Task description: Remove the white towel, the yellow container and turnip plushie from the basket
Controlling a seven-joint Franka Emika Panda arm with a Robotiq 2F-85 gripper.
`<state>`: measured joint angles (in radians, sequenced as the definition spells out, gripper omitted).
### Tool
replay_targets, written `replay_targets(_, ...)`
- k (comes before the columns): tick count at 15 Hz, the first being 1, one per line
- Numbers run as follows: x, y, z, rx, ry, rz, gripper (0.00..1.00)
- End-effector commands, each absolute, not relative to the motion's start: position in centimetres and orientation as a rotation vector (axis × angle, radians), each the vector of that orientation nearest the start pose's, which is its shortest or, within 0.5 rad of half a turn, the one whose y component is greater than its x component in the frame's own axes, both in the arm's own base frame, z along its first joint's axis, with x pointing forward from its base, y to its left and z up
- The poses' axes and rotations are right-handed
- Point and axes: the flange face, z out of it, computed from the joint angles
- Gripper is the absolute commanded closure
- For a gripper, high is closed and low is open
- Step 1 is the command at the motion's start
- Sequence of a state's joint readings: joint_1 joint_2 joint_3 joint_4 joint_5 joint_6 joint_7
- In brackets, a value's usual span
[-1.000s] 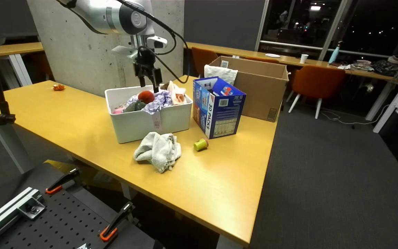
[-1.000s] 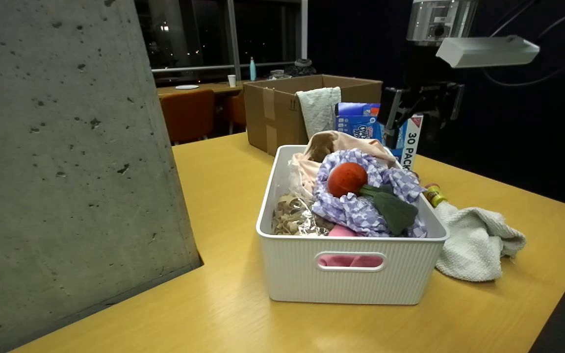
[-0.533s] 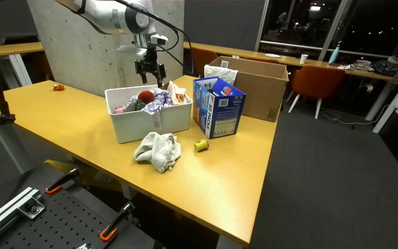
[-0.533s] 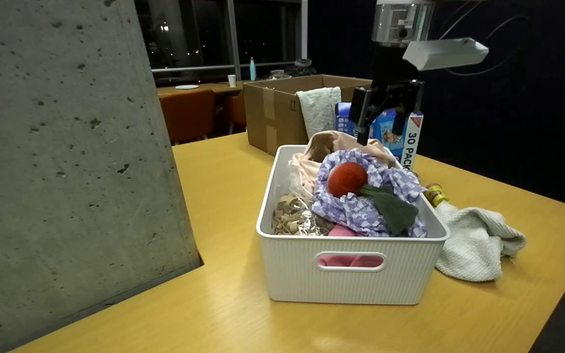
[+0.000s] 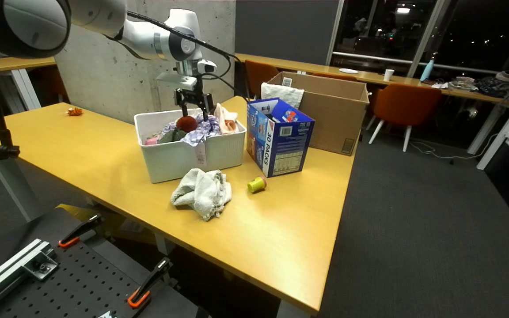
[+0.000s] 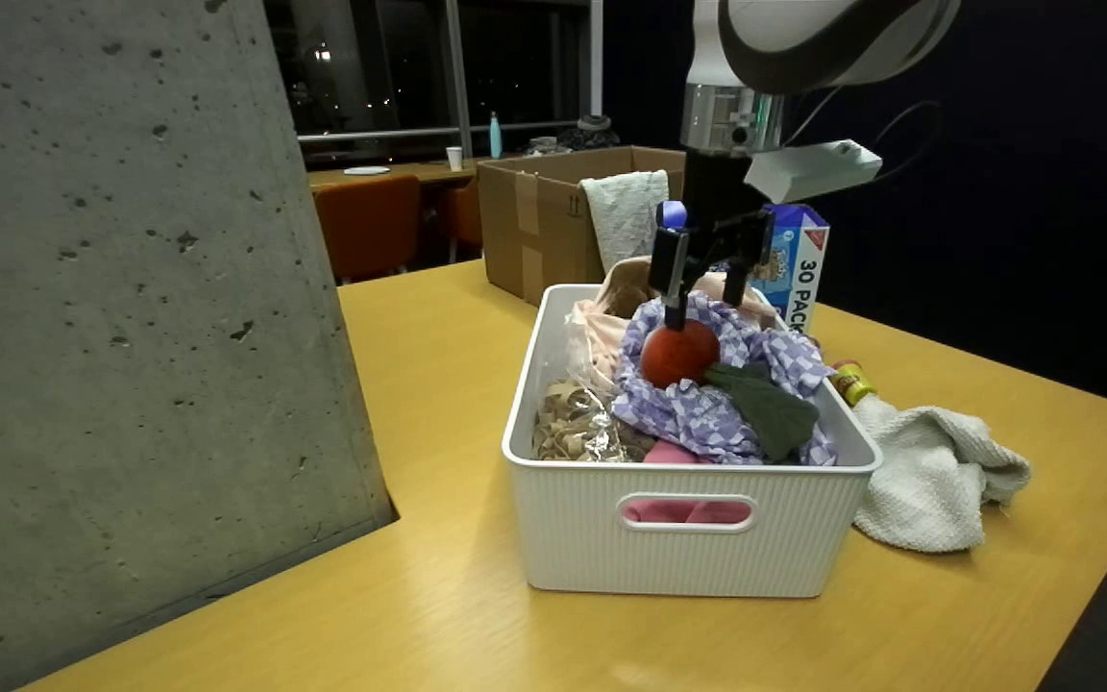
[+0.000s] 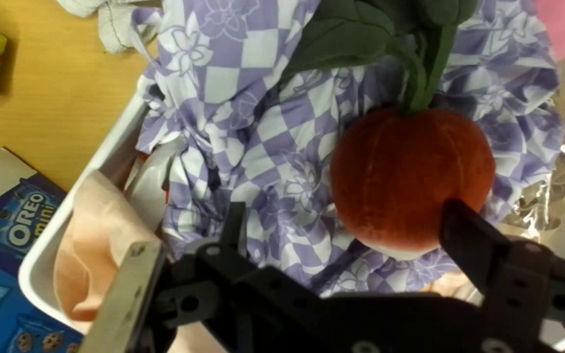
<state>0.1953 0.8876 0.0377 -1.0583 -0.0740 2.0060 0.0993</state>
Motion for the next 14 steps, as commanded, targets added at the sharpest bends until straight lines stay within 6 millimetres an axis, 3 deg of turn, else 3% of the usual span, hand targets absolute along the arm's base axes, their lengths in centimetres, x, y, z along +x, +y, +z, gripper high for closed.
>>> replay_targets(1, 76.7, 19.0, 29.7, -3.118, -0.339, -0.068, 0.0)
replay_targets(3, 76.6, 19.9, 29.2, -3.099, -0.375, -0.051, 0.0)
replay_targets(4, 76.6, 20.2, 29.0, -3.092, -0.387, -0.041, 0.25)
replay_targets(5, 76.6, 20.4, 28.8, -3.088, -0.398, -0.028, 0.26)
replay_targets(14, 76.8, 20.6, 29.1, -3.084, -0.418, -0.022, 0.94)
